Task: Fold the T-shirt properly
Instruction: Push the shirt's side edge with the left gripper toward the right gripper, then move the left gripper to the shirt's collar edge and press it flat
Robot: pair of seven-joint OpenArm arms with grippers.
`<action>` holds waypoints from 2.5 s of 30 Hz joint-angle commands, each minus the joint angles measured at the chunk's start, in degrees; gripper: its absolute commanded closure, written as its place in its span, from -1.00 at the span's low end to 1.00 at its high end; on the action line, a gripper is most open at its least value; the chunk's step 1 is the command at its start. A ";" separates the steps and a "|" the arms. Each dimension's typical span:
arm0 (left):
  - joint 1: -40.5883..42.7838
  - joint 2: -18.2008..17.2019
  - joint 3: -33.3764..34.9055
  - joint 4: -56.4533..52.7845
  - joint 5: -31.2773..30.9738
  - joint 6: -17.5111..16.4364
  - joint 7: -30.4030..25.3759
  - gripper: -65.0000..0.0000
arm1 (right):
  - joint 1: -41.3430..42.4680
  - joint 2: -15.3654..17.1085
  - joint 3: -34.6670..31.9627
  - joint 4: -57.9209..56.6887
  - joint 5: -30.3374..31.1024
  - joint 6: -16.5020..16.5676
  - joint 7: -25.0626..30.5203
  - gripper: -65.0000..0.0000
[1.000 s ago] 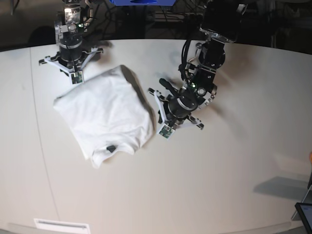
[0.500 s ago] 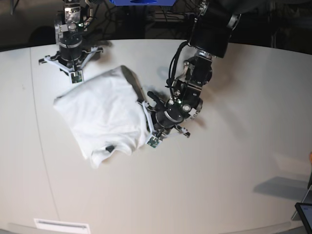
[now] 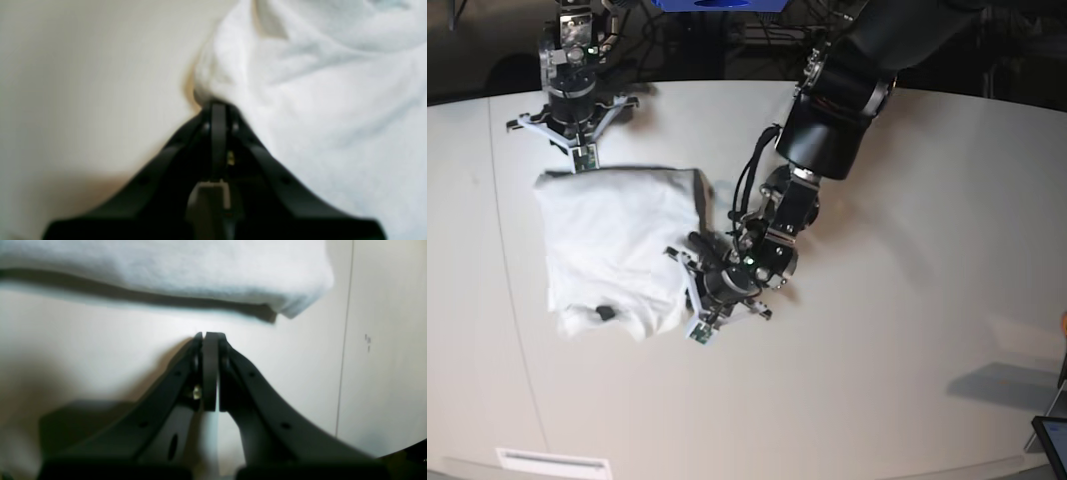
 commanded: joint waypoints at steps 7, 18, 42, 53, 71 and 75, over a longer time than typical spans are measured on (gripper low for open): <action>-4.94 1.36 0.30 -8.66 0.20 -0.45 -2.35 1.00 | -0.71 -0.14 0.07 0.64 -0.12 -0.05 -0.26 0.99; -2.04 -3.73 -0.32 7.34 0.11 -0.45 4.68 1.00 | 1.40 -1.99 8.16 0.91 -0.12 -9.37 -0.35 0.99; 28.90 -8.56 6.80 46.63 0.28 6.24 -17.47 1.00 | 5.01 -1.37 15.90 6.71 7.09 7.33 9.15 0.99; 30.22 -6.80 10.15 38.54 9.69 6.32 -20.81 1.00 | 5.89 -1.20 11.32 6.71 7.00 10.94 9.15 0.99; 33.91 -7.07 6.80 31.07 9.60 6.32 -20.46 1.00 | 2.99 -1.64 9.21 -0.68 7.09 10.76 9.15 0.99; 34.53 -7.07 6.72 29.93 9.60 6.32 -20.38 1.00 | 3.25 -1.64 9.21 -4.46 7.09 10.76 9.15 0.99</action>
